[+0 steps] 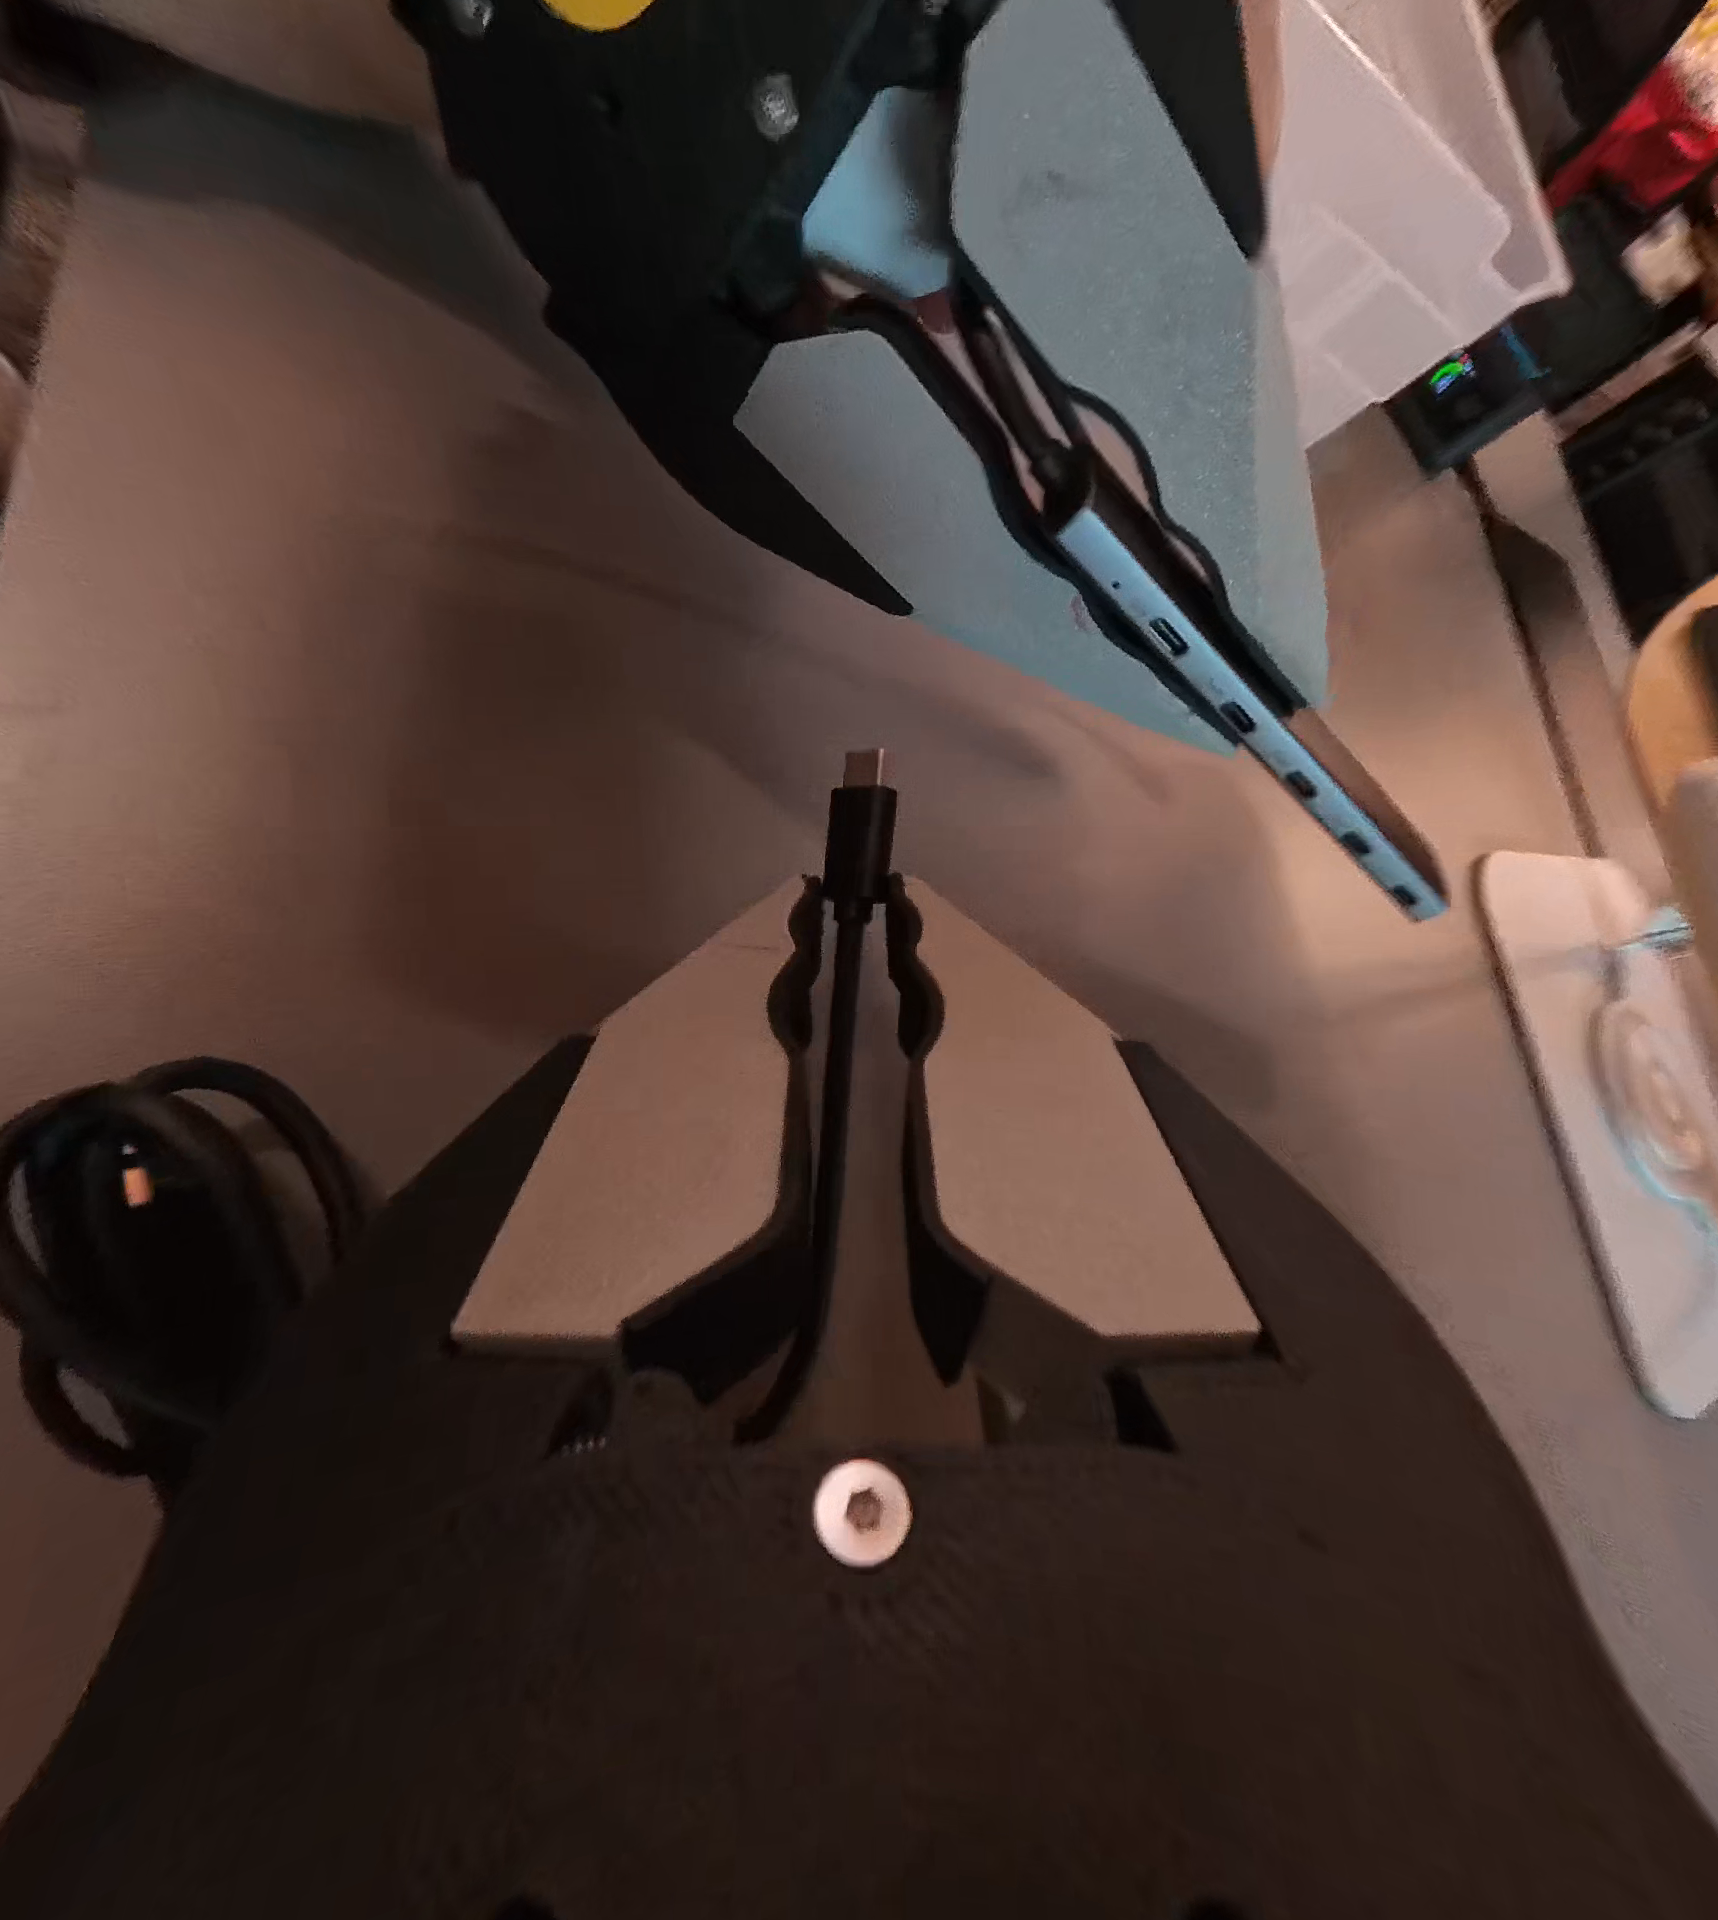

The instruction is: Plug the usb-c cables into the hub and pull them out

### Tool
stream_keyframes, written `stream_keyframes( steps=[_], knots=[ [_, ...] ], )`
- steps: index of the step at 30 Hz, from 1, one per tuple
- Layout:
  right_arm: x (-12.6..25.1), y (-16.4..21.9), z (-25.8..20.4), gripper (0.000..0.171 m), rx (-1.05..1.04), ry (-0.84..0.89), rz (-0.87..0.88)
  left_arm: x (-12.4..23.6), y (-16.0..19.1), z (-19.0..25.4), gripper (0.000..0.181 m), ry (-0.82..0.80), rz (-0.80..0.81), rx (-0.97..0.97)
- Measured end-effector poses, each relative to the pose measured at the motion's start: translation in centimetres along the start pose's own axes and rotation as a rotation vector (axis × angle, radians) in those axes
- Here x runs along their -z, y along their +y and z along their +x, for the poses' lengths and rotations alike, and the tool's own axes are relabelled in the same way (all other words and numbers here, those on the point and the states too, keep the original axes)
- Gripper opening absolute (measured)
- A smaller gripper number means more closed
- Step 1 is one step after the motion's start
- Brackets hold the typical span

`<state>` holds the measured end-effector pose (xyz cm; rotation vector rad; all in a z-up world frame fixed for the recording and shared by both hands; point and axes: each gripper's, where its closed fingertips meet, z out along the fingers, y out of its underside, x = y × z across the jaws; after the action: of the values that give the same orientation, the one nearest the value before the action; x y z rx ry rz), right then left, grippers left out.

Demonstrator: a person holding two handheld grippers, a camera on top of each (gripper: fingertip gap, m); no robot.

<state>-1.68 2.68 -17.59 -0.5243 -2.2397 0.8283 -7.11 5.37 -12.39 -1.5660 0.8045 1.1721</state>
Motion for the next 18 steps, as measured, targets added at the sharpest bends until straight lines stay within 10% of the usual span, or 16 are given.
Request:
stream_keyframes(
  steps=[1, 18],
  knots=[
    [0.1, 0.1, 0.3, 0.009, -0.071, -0.020, 0.008, 0.0, 0.0, -0.1, 0.008, -0.010, -0.001, -0.009],
    [2.1, 0.5, 3.7, 0.009, -0.609, -0.198, 0.171, -0.5, -1.6, 1.2, 0.007, -0.053, -0.014, -0.293]
  ],
)
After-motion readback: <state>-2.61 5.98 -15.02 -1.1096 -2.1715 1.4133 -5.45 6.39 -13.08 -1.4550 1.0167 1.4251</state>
